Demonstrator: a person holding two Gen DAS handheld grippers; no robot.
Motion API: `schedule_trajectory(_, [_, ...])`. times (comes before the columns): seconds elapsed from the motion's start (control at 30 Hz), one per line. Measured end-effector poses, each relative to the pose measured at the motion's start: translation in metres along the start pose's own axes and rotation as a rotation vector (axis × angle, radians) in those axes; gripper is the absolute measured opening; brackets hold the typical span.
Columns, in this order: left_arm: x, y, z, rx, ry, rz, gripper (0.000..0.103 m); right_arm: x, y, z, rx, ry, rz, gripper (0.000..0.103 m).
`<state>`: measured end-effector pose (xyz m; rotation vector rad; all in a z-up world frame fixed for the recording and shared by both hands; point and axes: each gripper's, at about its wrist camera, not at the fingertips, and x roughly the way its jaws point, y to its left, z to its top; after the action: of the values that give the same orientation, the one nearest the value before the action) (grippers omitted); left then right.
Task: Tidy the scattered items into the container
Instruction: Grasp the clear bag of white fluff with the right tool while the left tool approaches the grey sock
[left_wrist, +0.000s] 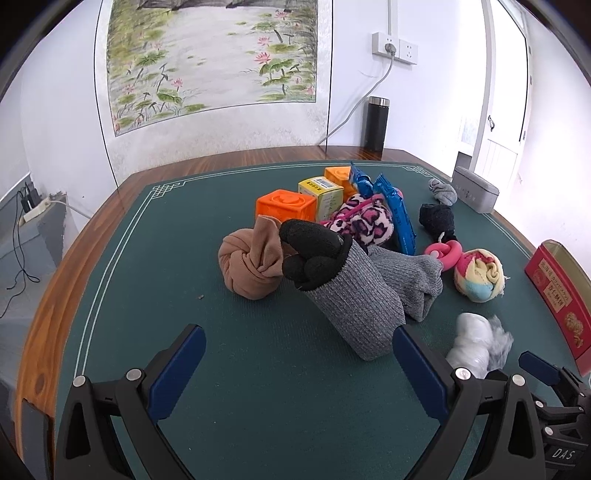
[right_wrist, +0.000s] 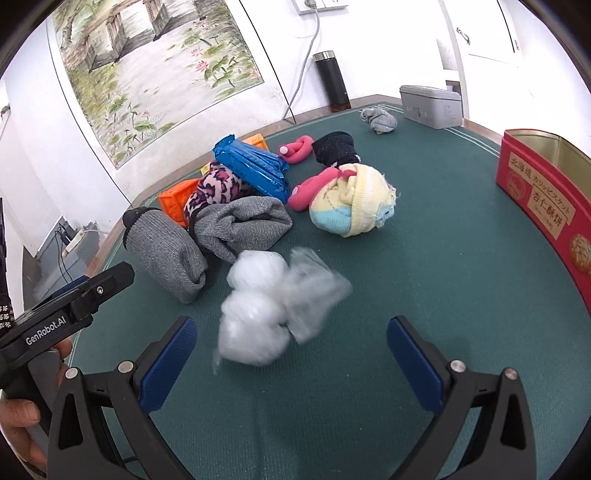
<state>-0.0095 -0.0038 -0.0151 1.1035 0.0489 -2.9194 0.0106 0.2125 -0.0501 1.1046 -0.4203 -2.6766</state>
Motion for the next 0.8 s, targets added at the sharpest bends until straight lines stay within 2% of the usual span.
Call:
schedule_trajectory(0.13, [0.002, 0.0, -0.001, 0.005, 0.007, 0.009, 0.102, -0.004, 0.003, 0.008, -0.034, -0.018, 0.016, 0.103])
schedule_trajectory(0.3, [0.003, -0.001, -0.002, 0.011, 0.007, 0.015, 0.102, -0.01, 0.007, 0.03, -0.055, -0.102, 0.039, 0.103])
schedule_trajectory(0.57, [0.008, 0.003, -0.003, -0.002, 0.022, 0.016, 0.102, 0.002, -0.01, 0.017, 0.032, -0.049, 0.061, 0.103])
schedule_trajectory(0.8, [0.009, 0.008, 0.0, -0.027, 0.035, -0.001, 0.102, 0.004, 0.015, 0.01, -0.117, -0.046, -0.018, 0.103])
